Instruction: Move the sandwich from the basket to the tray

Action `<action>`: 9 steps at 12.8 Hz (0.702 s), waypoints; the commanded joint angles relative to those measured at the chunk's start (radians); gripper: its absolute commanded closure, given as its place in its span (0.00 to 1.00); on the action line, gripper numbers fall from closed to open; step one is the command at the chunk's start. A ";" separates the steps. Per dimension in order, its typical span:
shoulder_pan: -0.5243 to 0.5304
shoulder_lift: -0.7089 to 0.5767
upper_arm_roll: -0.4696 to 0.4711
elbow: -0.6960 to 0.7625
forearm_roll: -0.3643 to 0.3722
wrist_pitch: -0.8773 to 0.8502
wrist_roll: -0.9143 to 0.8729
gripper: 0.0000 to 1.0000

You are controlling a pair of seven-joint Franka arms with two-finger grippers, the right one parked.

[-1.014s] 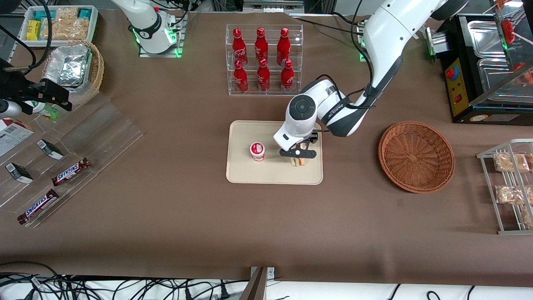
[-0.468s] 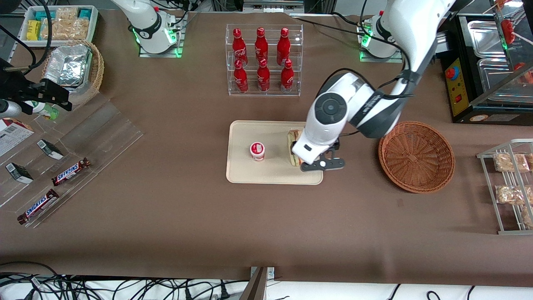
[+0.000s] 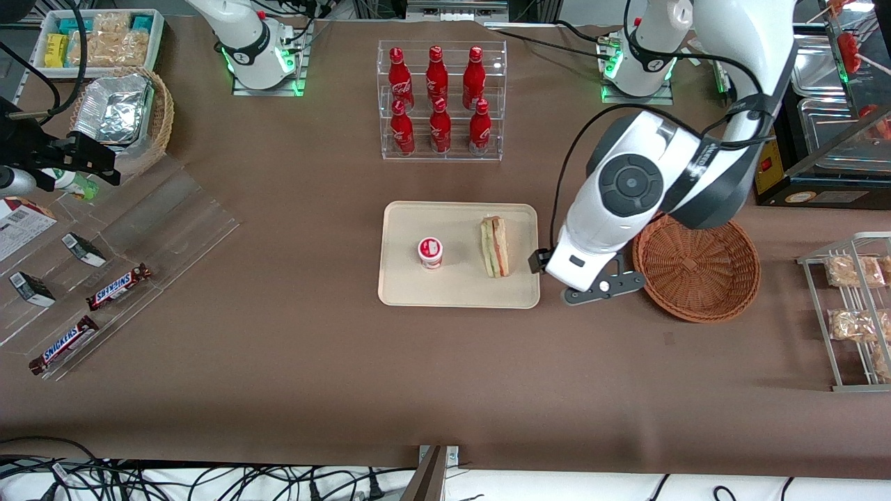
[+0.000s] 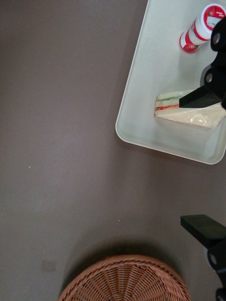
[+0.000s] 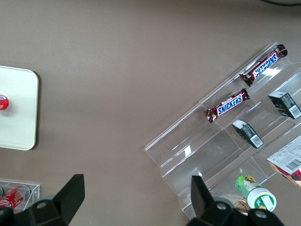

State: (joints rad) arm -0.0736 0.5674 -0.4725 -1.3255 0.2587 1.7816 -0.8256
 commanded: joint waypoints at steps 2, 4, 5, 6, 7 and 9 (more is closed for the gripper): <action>0.064 -0.052 -0.012 0.002 -0.045 -0.048 0.009 0.00; 0.095 -0.067 -0.014 0.002 -0.049 -0.073 0.031 0.00; 0.115 -0.072 -0.014 0.002 -0.070 -0.080 0.075 0.00; 0.133 -0.096 -0.008 0.000 -0.096 -0.086 0.119 0.00; 0.139 -0.115 0.001 -0.006 -0.114 -0.097 0.158 0.00; 0.165 -0.164 0.015 -0.018 -0.131 -0.128 0.235 0.00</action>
State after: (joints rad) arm 0.0710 0.4694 -0.4698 -1.3238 0.1658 1.6923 -0.6727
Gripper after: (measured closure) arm 0.000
